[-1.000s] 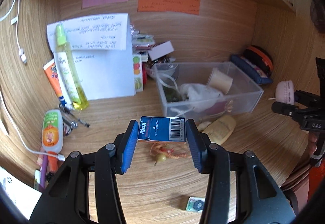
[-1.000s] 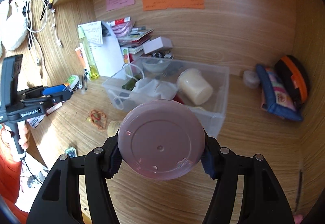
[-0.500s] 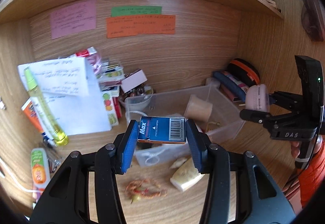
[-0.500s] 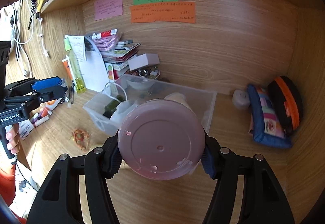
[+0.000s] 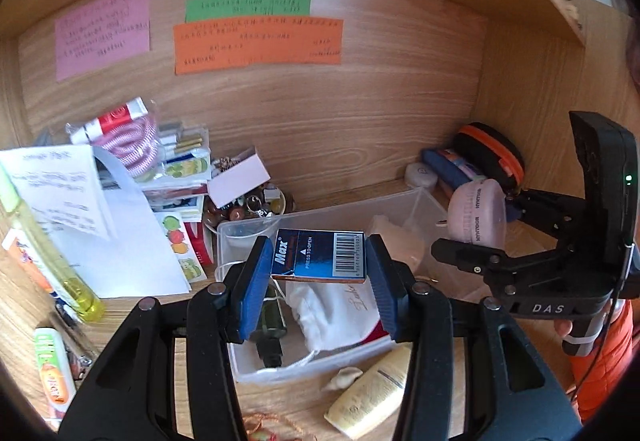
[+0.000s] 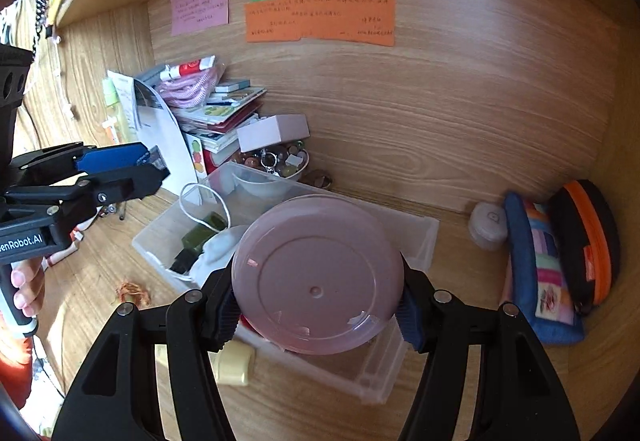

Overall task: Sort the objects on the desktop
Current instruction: 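Carry the pink compact with the right tool while the left tool carries the blue card to the box, then drop the pink compact into the box with the right tool while the left tool drops the blue card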

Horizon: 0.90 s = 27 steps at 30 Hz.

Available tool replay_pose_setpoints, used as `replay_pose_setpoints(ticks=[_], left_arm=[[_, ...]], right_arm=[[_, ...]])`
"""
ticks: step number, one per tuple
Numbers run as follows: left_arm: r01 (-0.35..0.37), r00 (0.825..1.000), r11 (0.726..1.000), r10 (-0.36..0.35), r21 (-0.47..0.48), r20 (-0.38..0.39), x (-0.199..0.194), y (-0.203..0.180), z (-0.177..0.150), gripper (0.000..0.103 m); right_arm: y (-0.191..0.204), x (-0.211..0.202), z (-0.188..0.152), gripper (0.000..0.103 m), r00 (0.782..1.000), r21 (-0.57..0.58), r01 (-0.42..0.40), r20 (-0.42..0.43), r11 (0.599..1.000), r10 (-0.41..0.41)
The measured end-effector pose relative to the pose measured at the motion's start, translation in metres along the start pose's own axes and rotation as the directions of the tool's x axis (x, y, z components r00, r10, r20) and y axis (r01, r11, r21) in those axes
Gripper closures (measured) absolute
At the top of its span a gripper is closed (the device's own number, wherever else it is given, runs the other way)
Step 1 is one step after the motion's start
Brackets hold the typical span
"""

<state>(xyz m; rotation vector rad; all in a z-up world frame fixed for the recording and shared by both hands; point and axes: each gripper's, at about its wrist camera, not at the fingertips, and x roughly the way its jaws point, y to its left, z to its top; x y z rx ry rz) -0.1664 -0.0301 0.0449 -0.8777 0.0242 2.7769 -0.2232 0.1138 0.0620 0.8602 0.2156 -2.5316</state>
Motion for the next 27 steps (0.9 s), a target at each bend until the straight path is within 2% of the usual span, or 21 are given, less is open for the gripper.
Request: replay_pose_setpoints(ticks=[7,19,27], left_arm=[[0.011,0.999,1.0,-0.012,-0.024,-0.052,0.034,0.008,-0.002,0.056],[0.011,0.991,0.999,-0.015,-0.037,-0.132,0.069,0.017,-0.02,0.056],[-0.02,0.984,1.0,0.019,-0.006,-0.176,0.082,0.016,-0.03,0.056]], right_arm=[[0.002,0.034,0.009,0.043,0.999,-0.029,-0.019,-0.05,0.999,0.017],[-0.002,0.075,-0.006,0.043,0.989,-0.01,-0.071,-0.134,0.997,0.069],[0.007,0.075,-0.012,0.042,0.993,-0.074,-0.051,-0.114,0.996,0.042]])
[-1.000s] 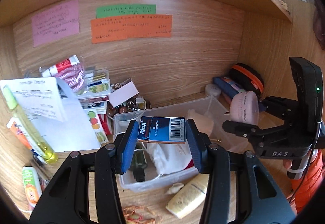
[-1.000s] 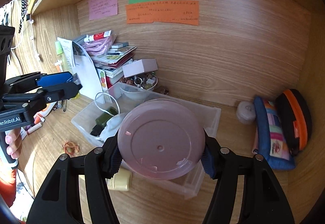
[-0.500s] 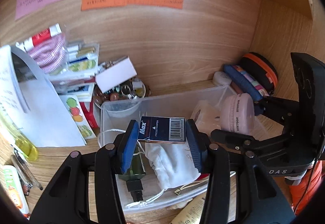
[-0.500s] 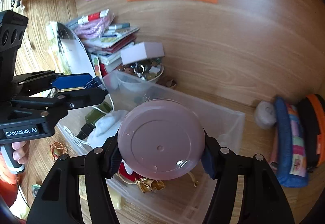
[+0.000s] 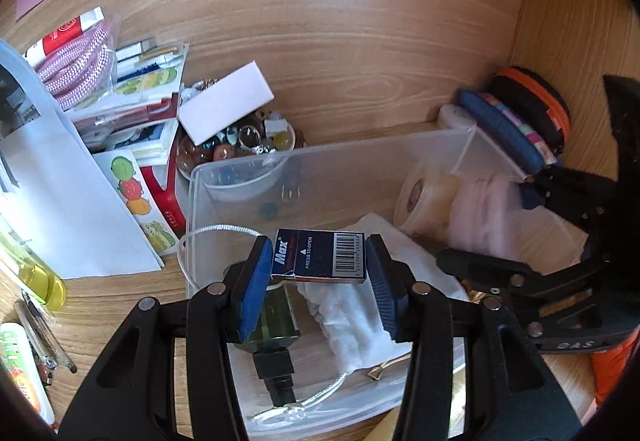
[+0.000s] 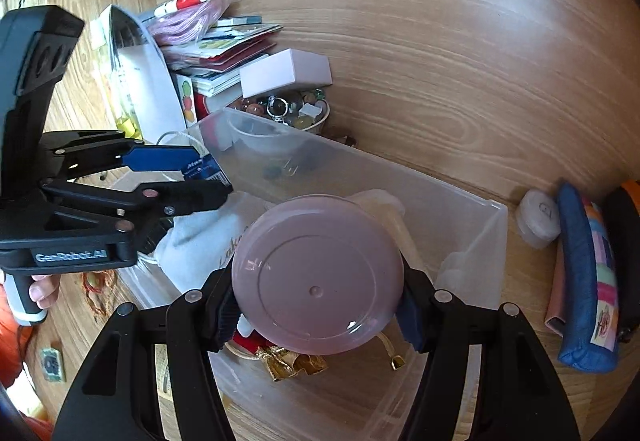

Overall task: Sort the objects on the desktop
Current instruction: 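Drop the pink compact into the box with the right tool while the left tool drops the blue card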

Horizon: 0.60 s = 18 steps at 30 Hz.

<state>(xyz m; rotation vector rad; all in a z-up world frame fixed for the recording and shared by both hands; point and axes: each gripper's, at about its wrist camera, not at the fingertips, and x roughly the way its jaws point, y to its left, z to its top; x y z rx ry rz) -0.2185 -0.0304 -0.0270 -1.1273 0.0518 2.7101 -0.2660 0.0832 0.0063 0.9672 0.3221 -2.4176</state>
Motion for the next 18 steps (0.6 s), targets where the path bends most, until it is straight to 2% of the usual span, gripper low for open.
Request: replay_pose_setpoints(ticks=[9,13,15,16,18], left_arm=[[-0.021,1.0,1.0,0.021,0.011,-0.018,0.0047,-0.0007,-0.0053,0.056],[-0.02,1.0,1.0,0.02,0.004,-0.018,0.004,0.0007,-0.0059,0.054],[-0.019,1.0,1.0,0.019,-0.005,-0.014,0.0032,0.0025,-0.0058,0.046],[-0.022,1.0,1.0,0.022,-0.007,-0.011,0.0033,0.0025,-0.0054,0.044],[-0.024,1.0,1.0,0.024,-0.011,-0.006,0.0023,0.0033,-0.0053,0.039]], right_arm=[[0.0075,0.0018,-0.0036,0.041,1.0,-0.031,0.004,-0.002,1.0,-0.004],[0.0053,0.0012,-0.004,0.032,1.0,-0.027,0.019,-0.006,0.999,-0.019],[0.0032,-0.0003,-0.0036,0.028,0.999,-0.027,0.035,-0.001,0.999,-0.035],[0.0019,-0.0016,-0.0031,0.024,0.999,-0.024,0.043,0.006,0.999,-0.043],[-0.0003,-0.0042,-0.0022,0.022,0.999,-0.014,0.04,0.019,0.999,-0.04]])
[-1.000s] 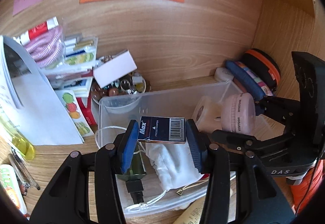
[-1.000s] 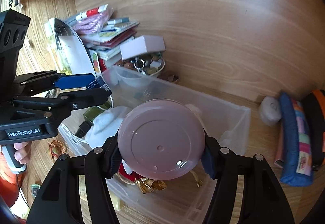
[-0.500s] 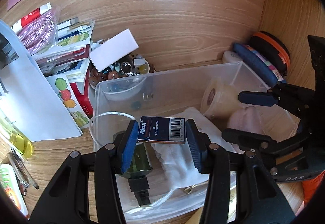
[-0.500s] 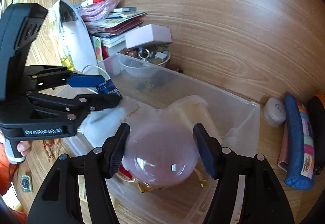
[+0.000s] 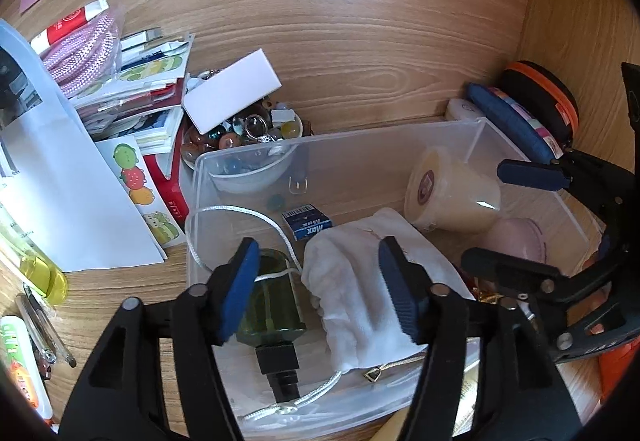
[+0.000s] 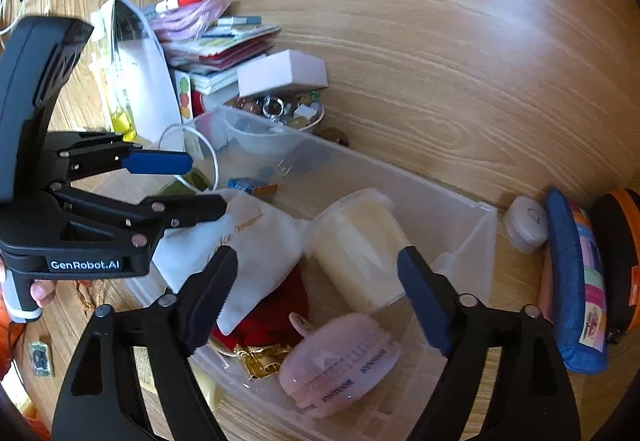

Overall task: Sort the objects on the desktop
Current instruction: 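Drop the pink compact into the box with the right tool while the left tool drops the blue card, then withdraw both open tools from the clear box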

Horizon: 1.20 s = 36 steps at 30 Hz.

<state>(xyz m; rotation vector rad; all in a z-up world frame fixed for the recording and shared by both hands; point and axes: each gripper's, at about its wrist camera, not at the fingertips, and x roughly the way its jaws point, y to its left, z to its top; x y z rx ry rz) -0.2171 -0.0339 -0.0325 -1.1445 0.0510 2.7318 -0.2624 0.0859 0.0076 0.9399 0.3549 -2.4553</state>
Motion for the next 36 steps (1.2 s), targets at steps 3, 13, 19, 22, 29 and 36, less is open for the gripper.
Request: replay_pose_setpoints(ticks=[3,13,19,22,29,36], left_arm=[[0.001,1.0,1.0,-0.001,-0.005,0.003,-0.001,0.001,0.001,0.038],[0.021,0.999,1.0,-0.021,0.015,0.035,-0.01,-0.006,0.005,0.029],[0.018,0.997,1.0,-0.017,-0.014,0.075,-0.037,0.001,0.011,0.025],[-0.004,0.993,0.999,0.009,-0.038,0.115,-0.058,0.009,0.009,0.013],[-0.041,0.99,0.997,0.05,-0.069,0.135,-0.094,0.024,-0.015,0.011],[-0.064,0.992,0.994,0.072,-0.084,0.103,-0.115,0.033,-0.061,0.01]], right_arm=[[-0.004,-0.003,0.001,0.022,1.0,0.017,-0.018,0.01,1.0,0.018],[-0.007,-0.017,0.005,0.022,0.996,0.022,-0.084,0.045,0.996,0.083],[-0.012,-0.042,0.012,0.022,0.997,0.043,-0.035,0.074,0.998,0.032],[-0.01,-0.058,0.011,0.02,0.996,0.044,-0.012,0.091,0.999,0.008],[-0.006,-0.093,-0.001,0.003,0.99,0.101,-0.005,0.14,0.995,-0.01],[0.01,-0.107,-0.021,0.003,0.992,0.125,0.029,0.119,0.992,-0.044]])
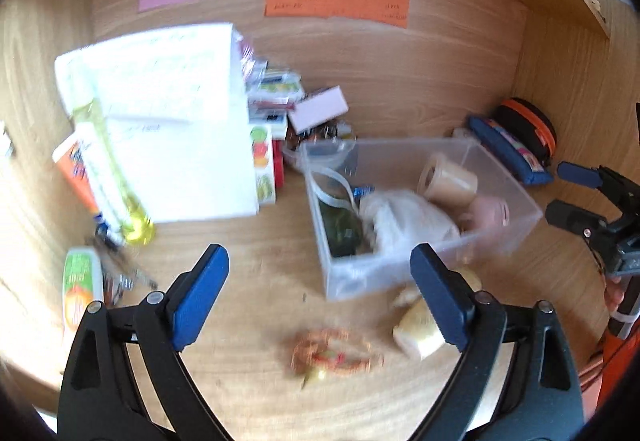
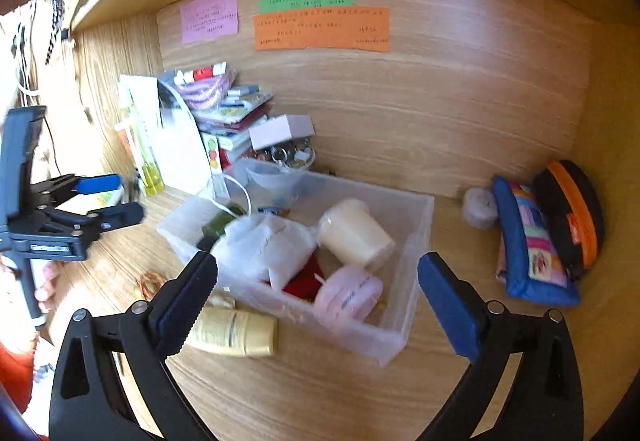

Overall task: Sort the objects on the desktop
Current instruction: 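Withdraw both open tools from the clear box, then move the right tool to the yellow sunscreen bottle while the left tool reaches the green keychain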

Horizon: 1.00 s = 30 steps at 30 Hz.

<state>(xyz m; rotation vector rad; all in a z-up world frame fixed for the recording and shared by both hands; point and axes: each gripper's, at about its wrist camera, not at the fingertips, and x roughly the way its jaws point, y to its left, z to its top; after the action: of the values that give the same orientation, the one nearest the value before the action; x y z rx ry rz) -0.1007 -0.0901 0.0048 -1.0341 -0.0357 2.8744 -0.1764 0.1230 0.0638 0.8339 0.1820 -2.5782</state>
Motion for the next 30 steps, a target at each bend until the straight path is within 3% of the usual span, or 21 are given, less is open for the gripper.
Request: replay_pose_setpoints(ticks=[9,17,24,30], left_arm=[[-0.029,0.998,0.999,0.03,0.018,-0.055,-0.018,-0.002,-0.056,0.01],[0.023,0.995,1.0,-0.021,0.015,-0.093,-0.041,-0.007,-0.104,0.01],[0.049,0.991,0.998,-0.046,0.026,-0.123,-0.047,-0.021,-0.133,0.01],[0.034,0.99,0.999,-0.029,0.03,-0.136,-0.043,-0.023,-0.145,0.01]], right_arm=[[0.028,0.001,-0.037,0.003,0.998,-0.009,-0.008,-0.059,1.0,0.007],[0.038,0.015,-0.064,0.003,0.991,0.039,-0.04,-0.122,0.998,0.044],[0.046,0.037,-0.077,0.003,0.978,0.094,-0.068,-0.189,0.993,0.085],[0.065,0.061,-0.075,0.003,0.97,0.054,-0.062,-0.232,0.997,0.073]])
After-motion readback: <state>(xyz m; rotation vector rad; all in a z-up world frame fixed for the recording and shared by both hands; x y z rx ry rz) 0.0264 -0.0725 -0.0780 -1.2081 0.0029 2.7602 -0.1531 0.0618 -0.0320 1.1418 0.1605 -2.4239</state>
